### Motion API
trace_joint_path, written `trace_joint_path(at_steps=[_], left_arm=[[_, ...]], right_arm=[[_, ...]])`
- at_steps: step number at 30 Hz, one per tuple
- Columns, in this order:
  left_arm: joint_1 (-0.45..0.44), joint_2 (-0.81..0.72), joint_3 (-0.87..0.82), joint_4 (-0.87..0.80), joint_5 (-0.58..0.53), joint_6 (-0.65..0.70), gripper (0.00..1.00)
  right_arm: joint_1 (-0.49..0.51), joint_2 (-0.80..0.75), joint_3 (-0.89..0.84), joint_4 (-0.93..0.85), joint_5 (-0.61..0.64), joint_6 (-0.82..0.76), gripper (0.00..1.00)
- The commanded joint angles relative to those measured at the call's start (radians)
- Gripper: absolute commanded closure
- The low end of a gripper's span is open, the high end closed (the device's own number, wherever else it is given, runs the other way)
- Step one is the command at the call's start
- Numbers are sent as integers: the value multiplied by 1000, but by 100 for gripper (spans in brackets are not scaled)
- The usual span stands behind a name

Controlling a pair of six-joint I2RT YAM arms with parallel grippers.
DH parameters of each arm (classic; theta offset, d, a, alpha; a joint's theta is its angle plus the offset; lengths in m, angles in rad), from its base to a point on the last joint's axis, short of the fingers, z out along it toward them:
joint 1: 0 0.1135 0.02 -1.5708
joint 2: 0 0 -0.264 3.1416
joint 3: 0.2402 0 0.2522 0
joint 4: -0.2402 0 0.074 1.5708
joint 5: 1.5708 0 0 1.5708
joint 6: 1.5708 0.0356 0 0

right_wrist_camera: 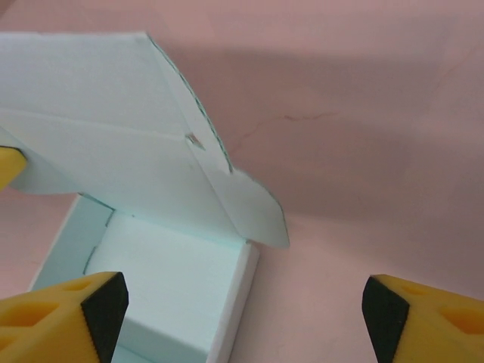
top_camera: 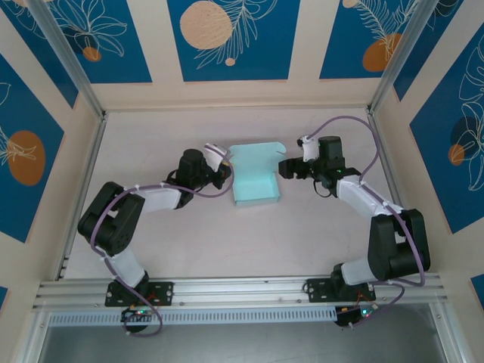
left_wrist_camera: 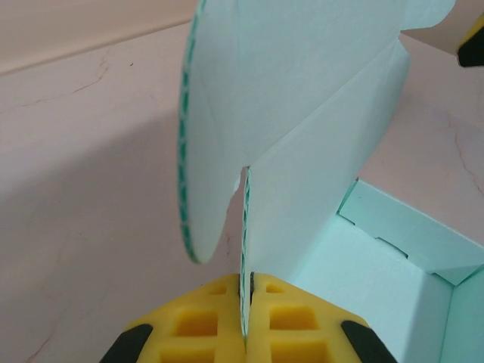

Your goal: Fold the paper box

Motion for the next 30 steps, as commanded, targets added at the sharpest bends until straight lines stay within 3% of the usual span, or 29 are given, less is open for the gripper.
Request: trace_joint_path(at_steps=[1, 5, 13, 18, 21, 30], left_arm=[[-6, 15, 19, -12, -3, 36, 99], [-5, 24, 30, -27, -7, 43, 99], [-6, 40, 51, -45, -2, 49, 99], [-5, 46, 57, -48, -12, 39, 99], [-5, 46, 55, -47, -25, 23, 99], [-7, 37, 35, -33, -71, -16, 99]], right_arm=[[-31, 59, 26, 109, -172, -76, 16], [-28, 131, 73, 123, -233, -106, 17], [-24, 256, 189, 87, -234, -119, 20], [-13, 302, 247, 32, -238, -100, 38], [7, 288, 235, 22, -198, -89, 43], [83, 209, 153, 19, -23, -65, 42]])
